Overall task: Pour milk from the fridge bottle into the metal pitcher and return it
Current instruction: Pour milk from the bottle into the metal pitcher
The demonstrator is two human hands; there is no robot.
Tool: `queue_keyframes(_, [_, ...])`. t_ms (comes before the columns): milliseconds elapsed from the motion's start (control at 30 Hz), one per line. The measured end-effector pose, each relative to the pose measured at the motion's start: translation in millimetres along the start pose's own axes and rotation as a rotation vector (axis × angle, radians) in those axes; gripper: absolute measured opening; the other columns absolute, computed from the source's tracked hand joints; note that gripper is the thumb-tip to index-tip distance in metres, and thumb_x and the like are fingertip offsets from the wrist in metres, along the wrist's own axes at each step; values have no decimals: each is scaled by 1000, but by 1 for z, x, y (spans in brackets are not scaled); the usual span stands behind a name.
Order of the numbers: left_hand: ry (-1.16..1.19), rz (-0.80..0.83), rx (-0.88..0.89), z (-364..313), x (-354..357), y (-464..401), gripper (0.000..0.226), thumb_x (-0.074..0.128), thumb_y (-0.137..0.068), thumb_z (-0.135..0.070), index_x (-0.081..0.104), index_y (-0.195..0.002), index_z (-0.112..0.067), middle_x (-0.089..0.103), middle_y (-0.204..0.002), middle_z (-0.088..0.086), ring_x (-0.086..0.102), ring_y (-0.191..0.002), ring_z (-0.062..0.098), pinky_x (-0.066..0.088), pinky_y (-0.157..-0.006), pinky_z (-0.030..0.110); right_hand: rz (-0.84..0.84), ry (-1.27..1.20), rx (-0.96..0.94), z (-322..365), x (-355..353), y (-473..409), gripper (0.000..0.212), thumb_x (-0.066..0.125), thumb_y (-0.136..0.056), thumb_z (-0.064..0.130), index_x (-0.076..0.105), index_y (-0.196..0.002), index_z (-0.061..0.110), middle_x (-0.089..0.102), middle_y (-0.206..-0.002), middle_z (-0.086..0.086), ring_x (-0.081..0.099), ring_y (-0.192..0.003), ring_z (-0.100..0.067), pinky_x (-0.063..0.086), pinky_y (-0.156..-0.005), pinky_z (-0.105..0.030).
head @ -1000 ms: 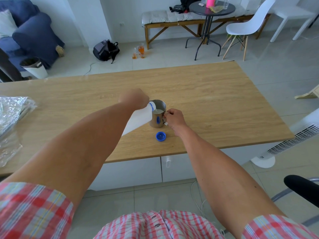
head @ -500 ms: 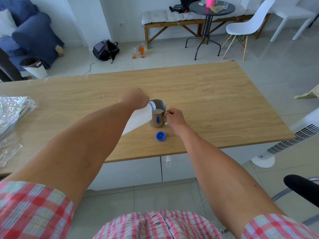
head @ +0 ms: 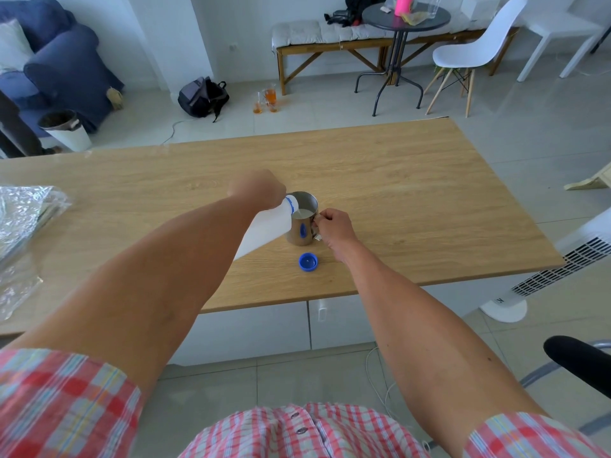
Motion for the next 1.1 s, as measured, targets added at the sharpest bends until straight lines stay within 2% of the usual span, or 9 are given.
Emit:
queue_keyframes(167, [1,1,1,-1,0,1,23,43,-99,-28,59,-106,-12,60,-105,10,58,-94,32,44,-76,39,-3,-3,-1,0,-1,-1,17,52,-100,9,65,-89,10,60,-80,-11,47,-62,-12,37,-42,-16])
queue_keyframes(333, [0,1,-1,-1,0,1,24,43,-100,-28,60,-105,-12,61,-106,11,59,-95,32,45,-76,39,-4,1,-2,-2,-1,-2,19,51,-100,8,67,-90,4,60,-81,-11,49,-67,-15,40,-52,-23])
queue_keyframes(467, [3,0,0,-1,0,0,23,43,-100,-28,59,-104,-12,60,-105,10,58,-94,32,43,-76,38,-9,5,-6,-1,0,-2,18,51,-100,9,65,-88,10,60,-80,-11,48,-70,-18,38,-55,-27])
queue_keyframes(633, [15,-6,5,0,1,-2,23,43,-99,-29,60,-102,-13,59,-95,8,59,-91,31,42,-74,37,-16,18,-2,-3,-1,-3,19,52,-99,10,66,-87,7,61,-78,-10,48,-67,-16,37,-54,-27])
queue_keyframes(767, [15,-4,-2,0,1,-2,22,43,-98,-29,59,-100,-14,51,-83,6,58,-90,31,41,-73,38,-15,15,5,-4,-1,-4,22,52,-99,10,69,-94,-2,61,-79,-10,50,-69,-17,39,-56,-27])
queue_keyframes(933, [15,-12,0,0,1,-4,22,44,-97,-28,60,-98,-13,54,-83,6,58,-86,30,40,-70,37,-6,17,-7,-1,0,-2,18,51,-99,10,65,-88,10,60,-80,-10,49,-69,-17,38,-55,-27])
queue_keyframes(1100, [13,-10,4,0,1,-4,22,43,-97,-28,60,-99,-13,55,-84,7,59,-86,30,41,-70,37,-5,24,-7,0,0,-2,17,51,-99,10,64,-87,12,58,-80,-10,48,-72,-20,37,-56,-29])
Point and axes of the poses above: each hand's wrist, its own y-axis away from the middle knuckle, its own x-axis out of the palm, z = x × y, the point moved 9 cm from there along -y, towards the middle knuckle
